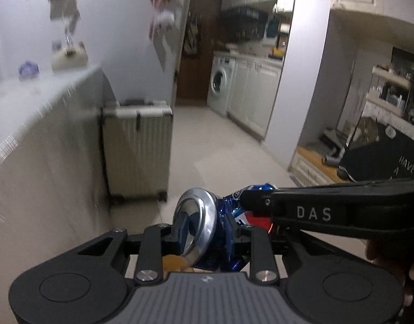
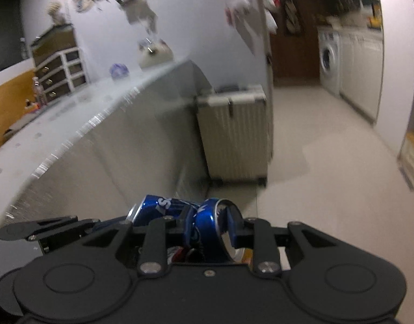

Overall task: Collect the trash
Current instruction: 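Carry the Pepsi can with both grippers over the wastebasket, then open both grippers to drop the Pepsi can into the wastebasket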

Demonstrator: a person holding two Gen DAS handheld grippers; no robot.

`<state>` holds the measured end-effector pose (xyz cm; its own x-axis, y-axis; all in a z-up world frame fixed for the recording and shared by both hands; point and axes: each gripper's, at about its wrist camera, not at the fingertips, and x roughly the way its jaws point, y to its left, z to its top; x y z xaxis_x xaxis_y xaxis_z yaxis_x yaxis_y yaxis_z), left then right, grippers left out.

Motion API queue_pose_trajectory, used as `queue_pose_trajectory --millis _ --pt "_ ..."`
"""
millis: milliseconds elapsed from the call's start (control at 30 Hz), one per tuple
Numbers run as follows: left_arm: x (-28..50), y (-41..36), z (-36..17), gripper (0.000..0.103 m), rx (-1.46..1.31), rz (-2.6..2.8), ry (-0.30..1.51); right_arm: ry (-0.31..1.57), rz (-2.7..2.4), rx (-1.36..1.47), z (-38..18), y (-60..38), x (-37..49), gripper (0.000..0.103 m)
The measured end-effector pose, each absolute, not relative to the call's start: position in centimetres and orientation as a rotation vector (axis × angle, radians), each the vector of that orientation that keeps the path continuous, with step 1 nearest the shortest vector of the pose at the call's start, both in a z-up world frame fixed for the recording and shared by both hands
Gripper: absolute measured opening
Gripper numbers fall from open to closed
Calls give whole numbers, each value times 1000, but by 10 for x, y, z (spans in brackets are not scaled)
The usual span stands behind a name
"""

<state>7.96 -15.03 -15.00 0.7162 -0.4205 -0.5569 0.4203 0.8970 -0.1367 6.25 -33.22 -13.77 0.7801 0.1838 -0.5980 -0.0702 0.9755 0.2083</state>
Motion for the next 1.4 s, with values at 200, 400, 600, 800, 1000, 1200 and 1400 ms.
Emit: queue_pose_trajectory --millis 200,400,600,800,1000,1200,1400 --pt "126 -169 -214 29 -12 -486 711 785 100 286 -207 -362 106 28" --pt "178 -175 -261 28 -1 -474 742 864 71 390 -266 -375 155 28" --pt "227 -178 -295 28 -30 -436 762 884 53 382 -302 -371 209 28" --pt "261 -183 -327 28 -20 -436 850 958 51 386 -334 -368 247 29" --pt "289 -179 -372 36 -10 -400 981 1056 80 466 -382 -372 272 46" --pt "297 -158 -392 72 -17 -307 1087 1110 24 445 -406 -378 274 50" --pt "296 -153 -393 96 9 -253 1139 1134 18 381 -407 -379 261 54"
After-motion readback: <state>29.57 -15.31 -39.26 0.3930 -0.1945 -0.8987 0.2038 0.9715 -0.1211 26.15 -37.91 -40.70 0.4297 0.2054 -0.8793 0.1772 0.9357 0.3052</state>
